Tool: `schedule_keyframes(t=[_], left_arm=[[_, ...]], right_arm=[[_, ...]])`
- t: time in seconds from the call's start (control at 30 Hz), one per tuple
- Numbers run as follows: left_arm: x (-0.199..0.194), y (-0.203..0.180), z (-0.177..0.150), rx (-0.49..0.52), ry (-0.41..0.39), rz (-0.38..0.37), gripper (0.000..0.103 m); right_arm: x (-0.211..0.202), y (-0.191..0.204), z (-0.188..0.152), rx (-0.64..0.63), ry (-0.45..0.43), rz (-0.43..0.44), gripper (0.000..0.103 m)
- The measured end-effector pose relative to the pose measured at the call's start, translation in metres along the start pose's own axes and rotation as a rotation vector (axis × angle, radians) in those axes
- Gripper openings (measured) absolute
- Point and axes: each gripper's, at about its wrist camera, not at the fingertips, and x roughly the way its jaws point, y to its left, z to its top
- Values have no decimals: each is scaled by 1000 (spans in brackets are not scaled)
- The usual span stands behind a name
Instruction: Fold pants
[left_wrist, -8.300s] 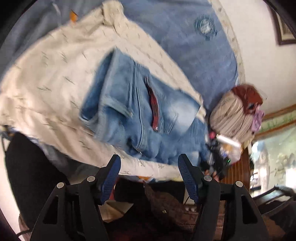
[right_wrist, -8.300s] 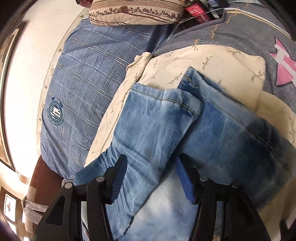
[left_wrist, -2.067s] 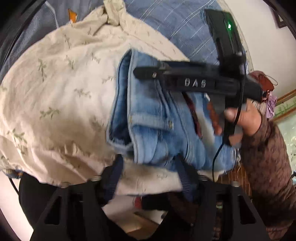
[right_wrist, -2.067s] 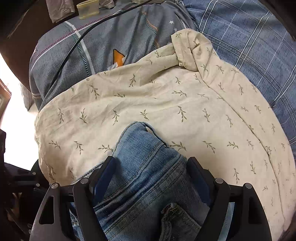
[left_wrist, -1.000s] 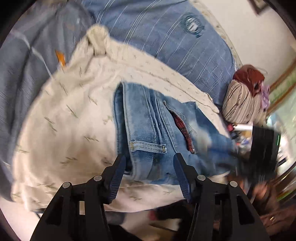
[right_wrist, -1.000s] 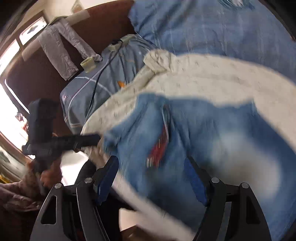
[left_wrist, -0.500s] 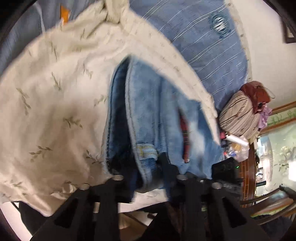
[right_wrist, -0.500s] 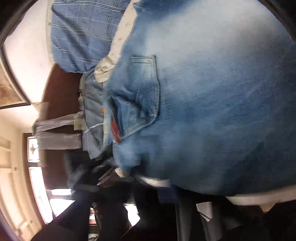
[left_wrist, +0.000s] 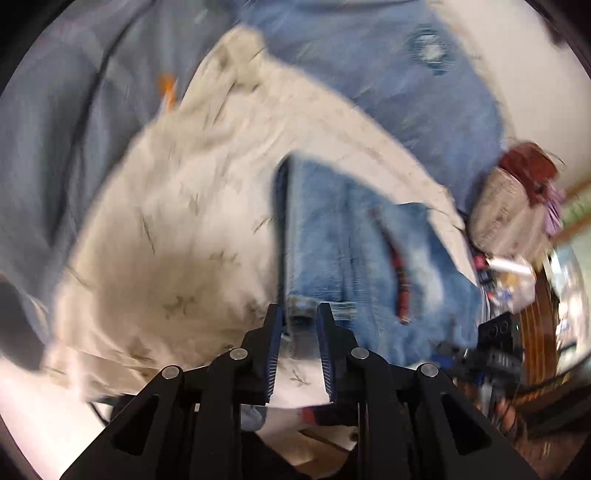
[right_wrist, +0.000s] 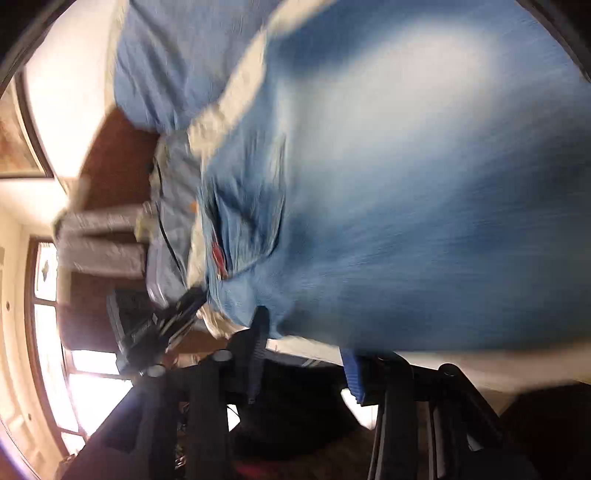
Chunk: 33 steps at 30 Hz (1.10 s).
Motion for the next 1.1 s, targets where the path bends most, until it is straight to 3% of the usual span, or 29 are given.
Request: schedule_keyframes(t=[0.07,0.13,0.23,0.37,0.53,0.73,0.8,0.93,1.1], left_arm=[[-22,-22,5,108,-39,11,30],[-36,-44,6,204,-66,38,45],[-29,-91,13,322,-41,34,58],[30,-179,30,489,96,30,58],[134,-297,37,724,268,58,58],[255,-429,35,905,418,9,58],[296,-458,26,967,456,5,58],[356,-487,11,1069,501,26,58],[402,-508,7,1152,558,-9,58]], right_arm=[[-52,-24,-4,58,-156,-33,40],[-114,-62,-14,153,-381,-86,43],[-185,-118,-32,329,-638,-154,43],[-219,-157,-46,431,-805,-121,43],[-226,-186,-38,432,-865,-79,45],[-240,-189,-27,343,-917,-152,47],[-239,-192,-26,300,-914,-144,54],[-242,-186,-28,226,-894,-142,54],[-244,-192,-28,224,-864,-95,54]])
